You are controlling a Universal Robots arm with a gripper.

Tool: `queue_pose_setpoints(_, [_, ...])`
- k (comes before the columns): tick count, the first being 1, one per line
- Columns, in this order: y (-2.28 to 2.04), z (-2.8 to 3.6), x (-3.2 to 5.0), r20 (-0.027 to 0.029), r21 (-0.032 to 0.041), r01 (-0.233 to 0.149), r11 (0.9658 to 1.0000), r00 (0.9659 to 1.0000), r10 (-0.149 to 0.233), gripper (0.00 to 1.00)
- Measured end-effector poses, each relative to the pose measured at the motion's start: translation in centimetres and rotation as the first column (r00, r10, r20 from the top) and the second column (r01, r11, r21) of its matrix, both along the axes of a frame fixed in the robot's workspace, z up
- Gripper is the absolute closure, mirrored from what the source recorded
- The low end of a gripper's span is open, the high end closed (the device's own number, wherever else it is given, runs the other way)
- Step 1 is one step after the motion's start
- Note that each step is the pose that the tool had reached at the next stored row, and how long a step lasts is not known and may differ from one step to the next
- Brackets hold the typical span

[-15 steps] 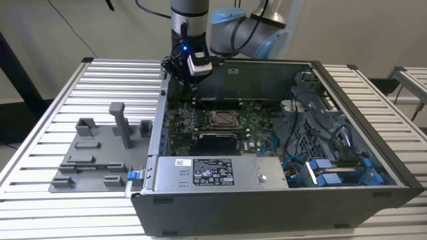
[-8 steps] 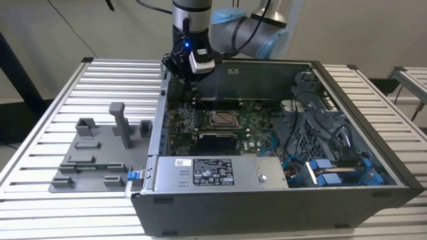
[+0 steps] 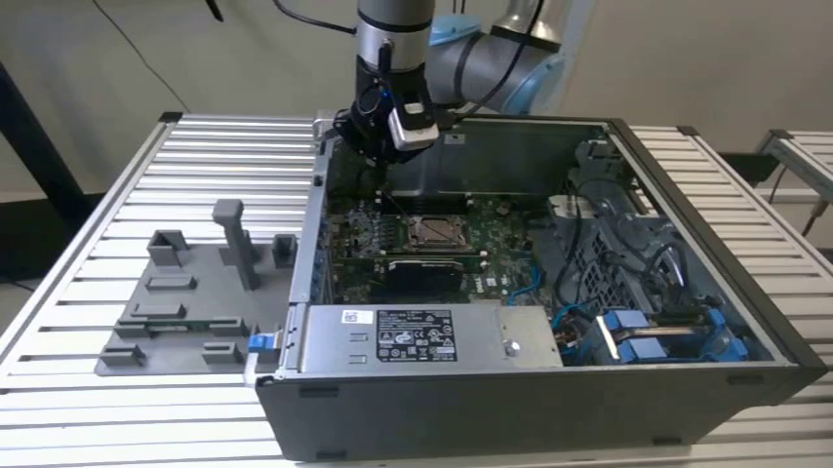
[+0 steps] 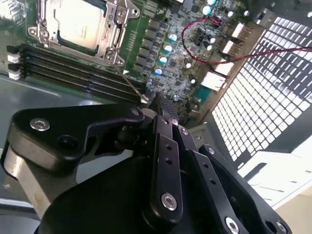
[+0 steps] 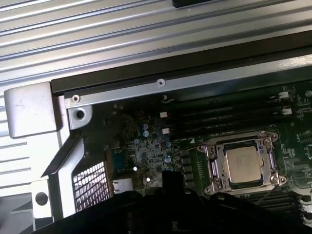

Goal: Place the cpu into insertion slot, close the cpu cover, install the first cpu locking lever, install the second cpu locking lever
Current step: 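Install the first cpu locking lever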

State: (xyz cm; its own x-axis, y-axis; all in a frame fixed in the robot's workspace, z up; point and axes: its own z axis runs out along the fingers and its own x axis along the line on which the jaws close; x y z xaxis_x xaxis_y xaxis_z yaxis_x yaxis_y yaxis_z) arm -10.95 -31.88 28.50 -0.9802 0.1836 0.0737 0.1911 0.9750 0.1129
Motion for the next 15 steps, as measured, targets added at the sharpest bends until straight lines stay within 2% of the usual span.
queue_pose_setpoints(3, [0.01, -0.09, 0.05, 0.0, 0.0222, -0.008, 0.9997, 1.0, 0.008, 0.89])
queue_pose_setpoints(5, [0.01, -0.25, 0.05, 0.0003, 0.0322, -0.013, 0.9994, 0.9999, 0.013, 0.89])
queue_pose_setpoints(7, [0.01, -0.43, 0.04, 0.0003, 0.0369, -0.017, 0.9992, 0.9999, 0.017, 0.89])
queue_pose_setpoints(15, [0.17, -1.27, -0.08, 0.0004, 0.0476, -0.021, 0.9986, 0.9998, 0.021, 0.89])
